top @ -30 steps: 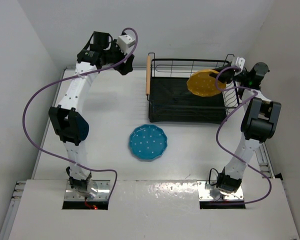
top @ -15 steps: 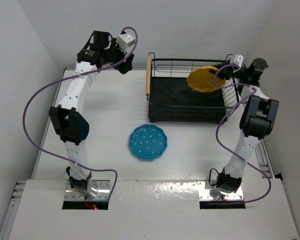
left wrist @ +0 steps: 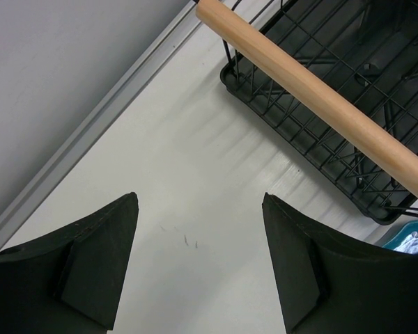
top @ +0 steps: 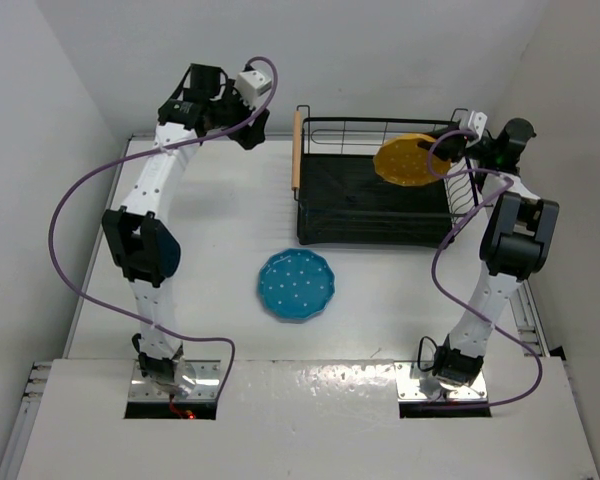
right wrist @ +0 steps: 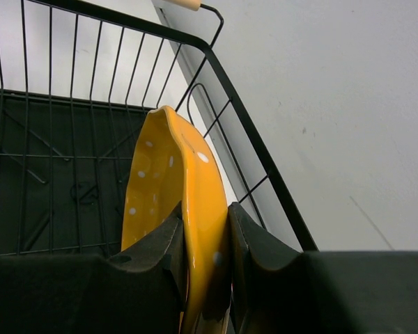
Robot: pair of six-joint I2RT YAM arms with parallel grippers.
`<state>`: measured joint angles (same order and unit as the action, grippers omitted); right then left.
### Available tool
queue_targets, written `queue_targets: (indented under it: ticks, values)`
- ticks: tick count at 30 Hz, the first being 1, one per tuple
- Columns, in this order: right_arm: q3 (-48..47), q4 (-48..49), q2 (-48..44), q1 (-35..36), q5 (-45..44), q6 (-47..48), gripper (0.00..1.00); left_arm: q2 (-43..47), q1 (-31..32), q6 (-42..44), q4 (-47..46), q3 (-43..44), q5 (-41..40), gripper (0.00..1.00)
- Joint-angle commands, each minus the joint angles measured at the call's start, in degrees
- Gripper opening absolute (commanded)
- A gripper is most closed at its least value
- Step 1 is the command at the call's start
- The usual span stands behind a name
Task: Load the plates into the dish rack
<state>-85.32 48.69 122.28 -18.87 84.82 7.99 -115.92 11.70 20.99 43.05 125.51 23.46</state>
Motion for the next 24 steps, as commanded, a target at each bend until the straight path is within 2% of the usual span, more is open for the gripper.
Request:
queue_targets:
  ticks: [1, 3, 5, 10, 19, 24]
  values:
    - [2.44, 4.14, -1.08, 0.42, 9.93, 1.86, 0.15, 0.17, 0.34, 0.8, -1.47, 2.19, 0.18, 0.77]
    - [2.61, 4.4, -0.99, 0.33, 9.93, 2.12, 0.18, 0.17, 0.34, 0.8, -1.47, 2.19, -0.35, 0.77]
    - [2.53, 4.14, -0.82, 0.33, 9.84, 2.47, 0.28, 0.17, 0.34, 0.8, -2.0, 2.19, -0.35, 0.77]
    - [2.79, 4.22, -0.64, 0.33, 9.84, 3.0, 0.41, 0.17, 0.34, 0.8, -2.0, 2.72, -0.35, 0.77]
    - [2.97, 4.66, -0.81, 0.41, 9.32, 2.65, 0.44, 0.17, 0.34, 0.8, -2.0, 2.72, -0.88, 0.77]
    - [2.97, 2.47, -0.73, 0.33, 6.86, 5.01, 0.51, 0.17, 0.34, 0.8, -2.0, 2.72, -0.88, 0.77]
